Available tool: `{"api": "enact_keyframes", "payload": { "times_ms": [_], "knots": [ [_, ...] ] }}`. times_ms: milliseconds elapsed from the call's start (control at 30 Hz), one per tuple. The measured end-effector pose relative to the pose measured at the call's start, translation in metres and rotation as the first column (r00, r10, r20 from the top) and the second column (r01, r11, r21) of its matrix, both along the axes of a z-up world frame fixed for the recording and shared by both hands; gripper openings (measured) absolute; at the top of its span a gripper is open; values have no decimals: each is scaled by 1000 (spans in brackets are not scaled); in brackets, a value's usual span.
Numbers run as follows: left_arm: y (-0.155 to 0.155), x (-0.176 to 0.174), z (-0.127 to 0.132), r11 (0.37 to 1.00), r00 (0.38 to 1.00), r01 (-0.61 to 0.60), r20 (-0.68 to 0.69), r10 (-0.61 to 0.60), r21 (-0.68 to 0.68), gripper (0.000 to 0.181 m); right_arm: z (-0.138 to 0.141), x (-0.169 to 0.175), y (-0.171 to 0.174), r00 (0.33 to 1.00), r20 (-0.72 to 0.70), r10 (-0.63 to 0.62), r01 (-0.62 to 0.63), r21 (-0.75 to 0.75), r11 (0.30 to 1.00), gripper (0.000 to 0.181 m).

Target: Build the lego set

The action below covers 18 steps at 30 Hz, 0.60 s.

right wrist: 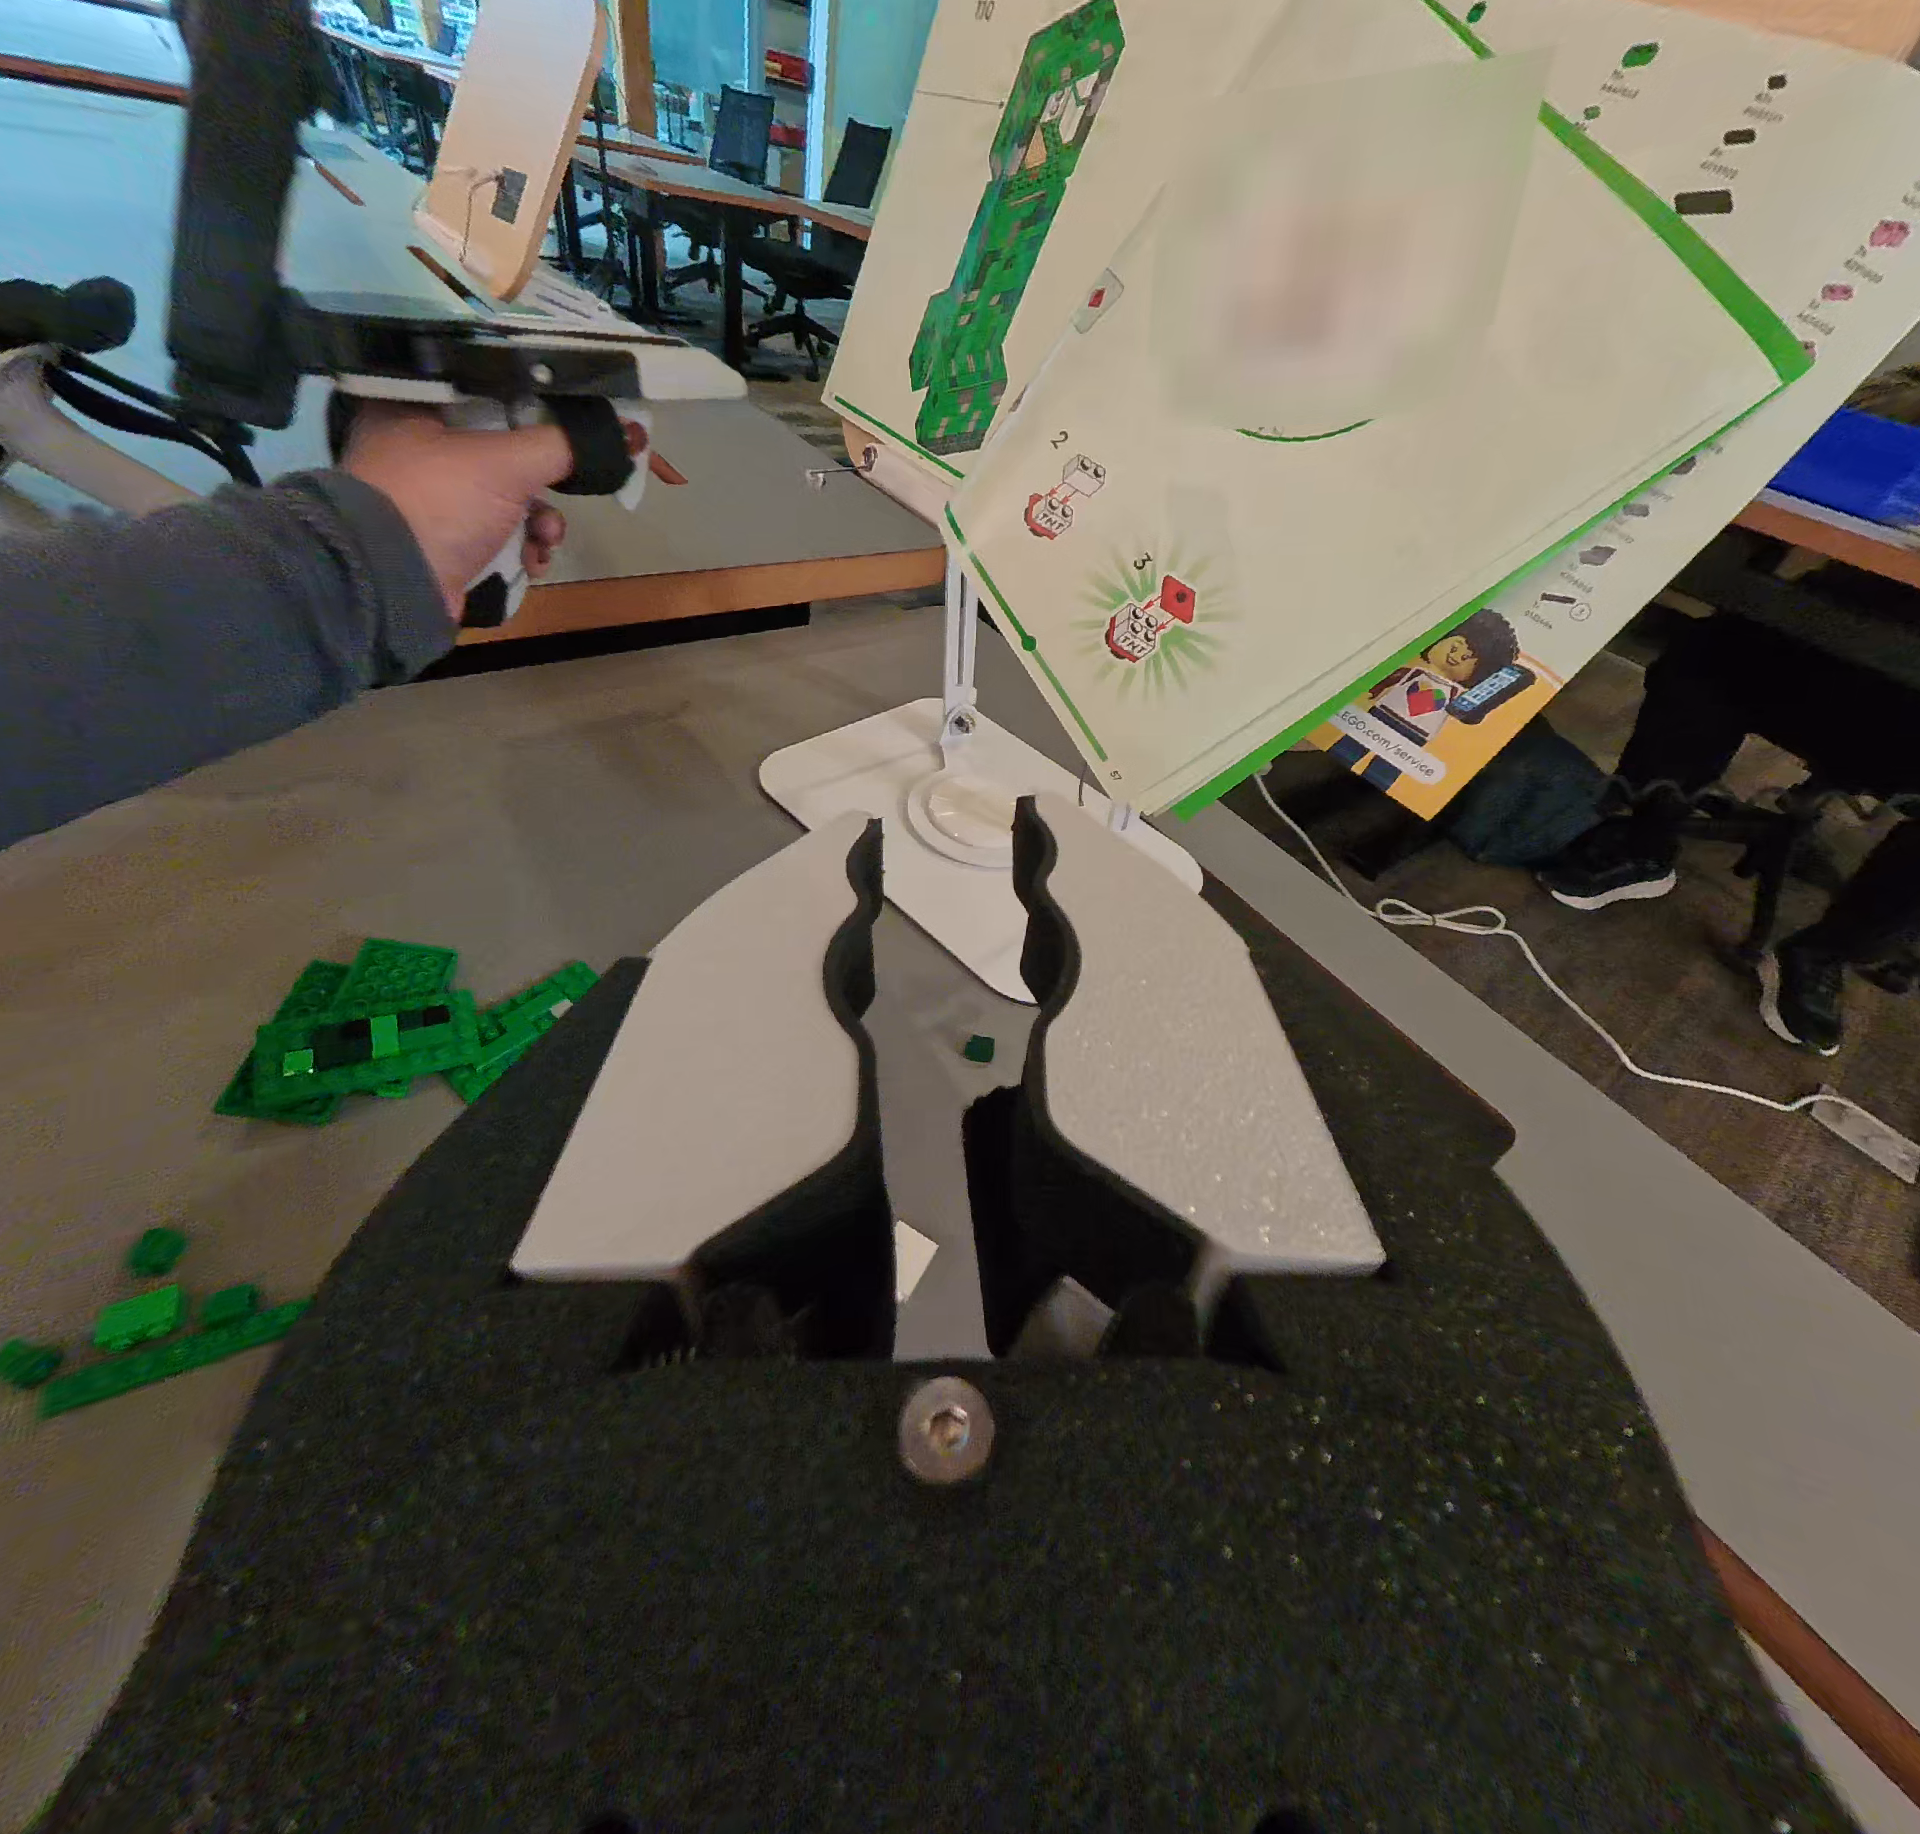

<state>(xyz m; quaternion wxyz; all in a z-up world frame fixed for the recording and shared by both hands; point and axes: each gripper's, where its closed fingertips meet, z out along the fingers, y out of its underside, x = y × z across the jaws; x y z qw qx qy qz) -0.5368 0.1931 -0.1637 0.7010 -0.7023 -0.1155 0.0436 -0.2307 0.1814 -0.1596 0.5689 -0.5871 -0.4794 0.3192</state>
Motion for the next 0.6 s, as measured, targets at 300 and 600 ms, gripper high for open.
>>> {"api": "enact_keyframes", "payload": {
  "times_ms": [300,600],
  "knots": [
    [34,-25,-4,997,991,22,129,-31,71,30,-8,-2,6,1000,4,3,-2,-30,1000,25],
    [36,-52,1,996,960,-18,281,-7,85,34,-10,-4,5,1000,-3,20,-20,-45,999,25]
  ]
}}
